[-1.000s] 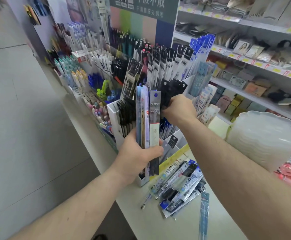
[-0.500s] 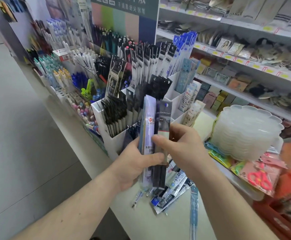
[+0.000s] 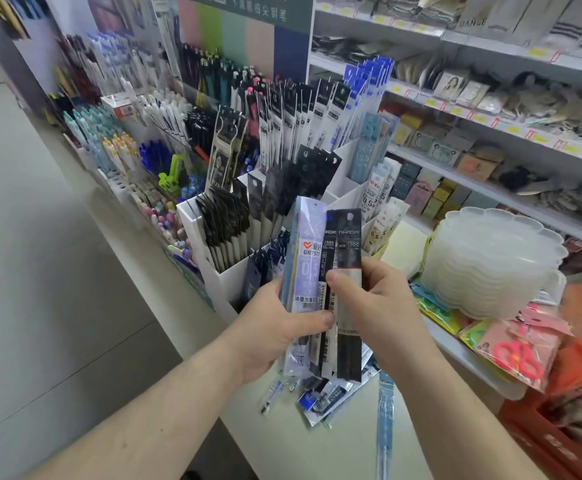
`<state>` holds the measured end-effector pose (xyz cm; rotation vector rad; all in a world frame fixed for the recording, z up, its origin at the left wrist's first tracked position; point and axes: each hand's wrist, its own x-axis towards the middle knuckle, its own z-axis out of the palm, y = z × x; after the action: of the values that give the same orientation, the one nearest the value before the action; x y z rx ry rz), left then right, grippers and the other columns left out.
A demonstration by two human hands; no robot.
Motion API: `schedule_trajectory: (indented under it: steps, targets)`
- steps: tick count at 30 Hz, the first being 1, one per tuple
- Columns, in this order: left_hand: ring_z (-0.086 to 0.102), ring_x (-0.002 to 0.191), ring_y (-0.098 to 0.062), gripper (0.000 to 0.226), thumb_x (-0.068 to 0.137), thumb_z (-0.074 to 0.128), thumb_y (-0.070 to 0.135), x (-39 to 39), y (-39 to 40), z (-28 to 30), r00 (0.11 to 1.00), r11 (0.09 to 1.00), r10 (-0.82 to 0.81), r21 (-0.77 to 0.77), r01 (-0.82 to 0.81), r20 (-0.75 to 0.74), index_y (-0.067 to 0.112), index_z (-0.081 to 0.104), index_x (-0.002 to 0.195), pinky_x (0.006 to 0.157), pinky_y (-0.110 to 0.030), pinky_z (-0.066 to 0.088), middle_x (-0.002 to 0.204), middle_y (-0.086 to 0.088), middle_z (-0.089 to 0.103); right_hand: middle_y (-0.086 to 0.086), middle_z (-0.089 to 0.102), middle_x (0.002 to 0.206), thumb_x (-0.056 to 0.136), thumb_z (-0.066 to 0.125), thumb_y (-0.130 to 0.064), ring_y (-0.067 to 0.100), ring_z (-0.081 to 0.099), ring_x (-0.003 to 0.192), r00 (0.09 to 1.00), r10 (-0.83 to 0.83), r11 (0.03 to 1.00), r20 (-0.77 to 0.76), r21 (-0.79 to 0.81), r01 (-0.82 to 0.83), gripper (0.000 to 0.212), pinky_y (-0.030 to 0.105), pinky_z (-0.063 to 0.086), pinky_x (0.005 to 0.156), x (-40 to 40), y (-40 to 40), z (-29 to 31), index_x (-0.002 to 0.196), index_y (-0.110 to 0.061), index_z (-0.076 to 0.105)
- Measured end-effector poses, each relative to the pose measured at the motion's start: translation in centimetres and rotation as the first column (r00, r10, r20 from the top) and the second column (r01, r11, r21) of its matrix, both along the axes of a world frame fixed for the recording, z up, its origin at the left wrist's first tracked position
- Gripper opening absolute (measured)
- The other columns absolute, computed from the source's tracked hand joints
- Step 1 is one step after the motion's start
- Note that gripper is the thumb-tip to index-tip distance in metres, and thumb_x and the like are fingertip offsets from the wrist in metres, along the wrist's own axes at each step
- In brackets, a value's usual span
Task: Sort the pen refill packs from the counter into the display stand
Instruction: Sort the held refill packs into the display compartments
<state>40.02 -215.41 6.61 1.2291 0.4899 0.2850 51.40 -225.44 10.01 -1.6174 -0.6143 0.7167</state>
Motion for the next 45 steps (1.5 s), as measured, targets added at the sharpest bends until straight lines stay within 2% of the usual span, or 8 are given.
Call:
schedule_trajectory:
  steps: [9, 16, 23, 28, 31, 35, 38, 45]
  targets:
    - [0.073, 0.091, -0.027, 0.035, 0.088, 0.061, -0.01, 0.5, 0.4, 0.4, 0.996, 0.998, 0.055, -0.011, -0.056, -0.068, 0.007, 0.06, 0.118, 0.072, -0.036, 0.059, 0.101, -0.013, 0.075, 0.014, 0.076, 0.091, 0.095, 0.061, -0.015, 0.028, 0.073, 0.079, 0.965, 0.045, 0.99, -0.26, 0.138, -0.009, 0.01, 0.045, 0.061, 0.068, 0.9, -0.1, 0.0, 0.098, -0.01, 0.07]
    - [0.07, 0.105, -0.027, 0.057, 0.073, 0.079, 0.015, 0.9, -0.2, 0.0, 0.999, 0.999, 0.048, 0.001, -0.048, -0.017, 0.011, 0.059, 0.126, 0.085, -0.034, 0.057, 0.111, -0.013, 0.073, 0.006, 0.077, 0.086, 0.096, 0.062, -0.015, 0.022, 0.074, 0.078, 0.979, -0.011, 0.988, -0.203, 0.15, 0.042, 0.007, 0.04, 0.061, 0.066, 0.1, 0.1, -0.4, 0.095, -0.014, 0.069]
    - [0.072, 0.094, -0.029, 0.053, 0.068, 0.077, 0.008, 0.6, 0.0, 0.3, 0.997, 0.996, 0.076, -0.042, -0.076, -0.005, 0.006, 0.062, 0.119, 0.075, -0.039, 0.06, 0.103, -0.014, 0.075, 0.012, 0.077, 0.095, 0.1, 0.051, -0.023, 0.03, 0.074, 0.089, 0.944, 0.02, 0.987, -0.328, 0.158, 0.034, 0.022, 0.048, 0.061, 0.077, 0.1, -0.4, -0.1, 0.1, -0.009, 0.067]
    - [0.072, 0.098, -0.03, 0.055, 0.068, 0.077, 0.006, 0.5, -0.1, 0.5, 0.999, 0.998, 0.05, -0.042, -0.05, -0.009, 0.009, 0.063, 0.121, 0.081, -0.044, 0.059, 0.107, -0.014, 0.074, 0.008, 0.077, 0.086, 0.098, 0.052, -0.029, 0.023, 0.075, 0.077, 0.966, 0.048, 0.99, -0.253, 0.138, -0.013, 0.024, 0.035, 0.062, 0.062, 0.2, -0.7, 0.0, 0.094, -0.011, 0.068]
    - [0.072, 0.095, -0.031, 0.051, 0.068, 0.075, 0.007, 0.4, 0.0, 0.5, 0.998, 0.997, 0.056, -0.06, -0.057, -0.007, 0.01, 0.064, 0.118, 0.078, -0.043, 0.059, 0.104, -0.015, 0.074, 0.008, 0.077, 0.086, 0.084, 0.059, -0.037, 0.027, 0.075, 0.079, 0.983, 0.065, 0.988, -0.172, 0.152, -0.039, 0.027, 0.04, 0.062, 0.065, 0.1, -0.9, 0.0, 0.089, -0.014, 0.071]
    - [0.072, 0.092, -0.031, 0.05, 0.073, 0.077, 0.01, 0.3, -0.1, 1.0, 1.0, 0.994, 0.029, -0.107, -0.029, -0.001, 0.011, 0.063, 0.121, 0.075, -0.043, 0.058, 0.101, -0.016, 0.074, 0.009, 0.077, 0.085, 0.091, 0.067, -0.015, 0.028, 0.075, 0.077, 0.99, 0.058, 0.984, -0.127, 0.176, -0.035, 0.007, 0.039, 0.062, 0.064, 0.0, -0.9, 0.2, 0.088, -0.014, 0.073]
    - [0.072, 0.092, -0.028, 0.051, 0.076, 0.072, 0.011, 0.3, -0.3, 1.3, 0.999, 0.989, 0.032, -0.144, -0.03, 0.015, 0.012, 0.061, 0.125, 0.073, -0.04, 0.059, 0.102, -0.014, 0.074, 0.004, 0.078, 0.084, 0.093, 0.062, -0.002, 0.021, 0.075, 0.075, 0.989, 0.035, 0.983, -0.143, 0.186, -0.008, 0.016, 0.03, 0.06, 0.059, -0.3, -0.8, 0.2, 0.088, -0.013, 0.073]
    - [0.07, 0.1, -0.034, 0.053, 0.077, 0.075, 0.009, 0.4, 0.0, 1.5, 0.998, 0.976, 0.049, -0.214, -0.039, 0.041, 0.012, 0.061, 0.128, 0.075, -0.043, 0.06, 0.115, -0.021, 0.07, 0.002, 0.077, 0.081, 0.096, 0.057, -0.001, 0.018, 0.075, 0.073, 0.976, -0.021, 0.972, -0.217, 0.224, 0.07, 0.023, 0.028, 0.059, 0.059, -0.6, -0.6, 0.0, 0.085, -0.015, 0.071]
